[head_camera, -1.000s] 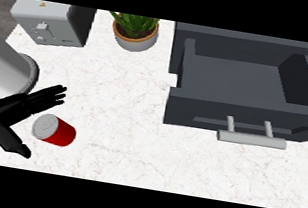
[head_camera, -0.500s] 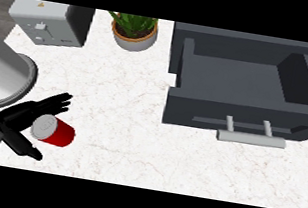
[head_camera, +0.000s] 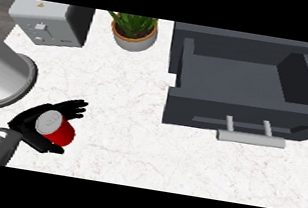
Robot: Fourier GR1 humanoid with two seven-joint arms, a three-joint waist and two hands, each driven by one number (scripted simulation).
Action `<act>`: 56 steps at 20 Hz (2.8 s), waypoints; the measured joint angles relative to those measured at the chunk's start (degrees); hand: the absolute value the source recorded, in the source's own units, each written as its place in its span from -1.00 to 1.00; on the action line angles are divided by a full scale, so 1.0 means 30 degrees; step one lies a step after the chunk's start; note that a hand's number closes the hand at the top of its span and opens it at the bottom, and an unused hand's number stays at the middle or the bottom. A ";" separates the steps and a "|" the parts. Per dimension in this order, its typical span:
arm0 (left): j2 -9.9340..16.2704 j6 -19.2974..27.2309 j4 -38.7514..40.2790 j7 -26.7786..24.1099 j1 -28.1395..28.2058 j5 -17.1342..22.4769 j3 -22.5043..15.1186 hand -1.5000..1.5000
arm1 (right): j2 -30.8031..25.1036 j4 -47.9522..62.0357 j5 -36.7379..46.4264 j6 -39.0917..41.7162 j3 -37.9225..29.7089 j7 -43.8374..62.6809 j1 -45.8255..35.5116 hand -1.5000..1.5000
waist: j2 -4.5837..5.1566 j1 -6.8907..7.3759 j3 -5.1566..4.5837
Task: Pick up the can, place it into the drawer and close the drawer
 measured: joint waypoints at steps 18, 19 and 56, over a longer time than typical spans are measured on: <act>-0.2189 0.0319 -0.1489 0.2493 -0.0666 0.4303 0.0832 1.00 | 0.1106 -0.1123 -0.0325 -0.0067 -0.0144 0.0554 0.0796 -1.00 | -0.0182 0.0417 0.0054; -0.2519 0.1423 -0.1470 0.2441 -0.0695 0.4897 0.1592 1.00 | 0.1180 -0.1107 -0.0329 -0.0065 -0.0177 0.0516 0.0843 -1.00 | -0.0198 0.0504 0.0061; -0.6977 2.2996 -1.5309 1.3388 -0.7583 0.5940 -0.1116 1.00 | 0.1707 -0.1538 0.0135 -0.0434 0.0274 0.0825 0.0470 -1.00 | -0.0096 0.0204 0.0066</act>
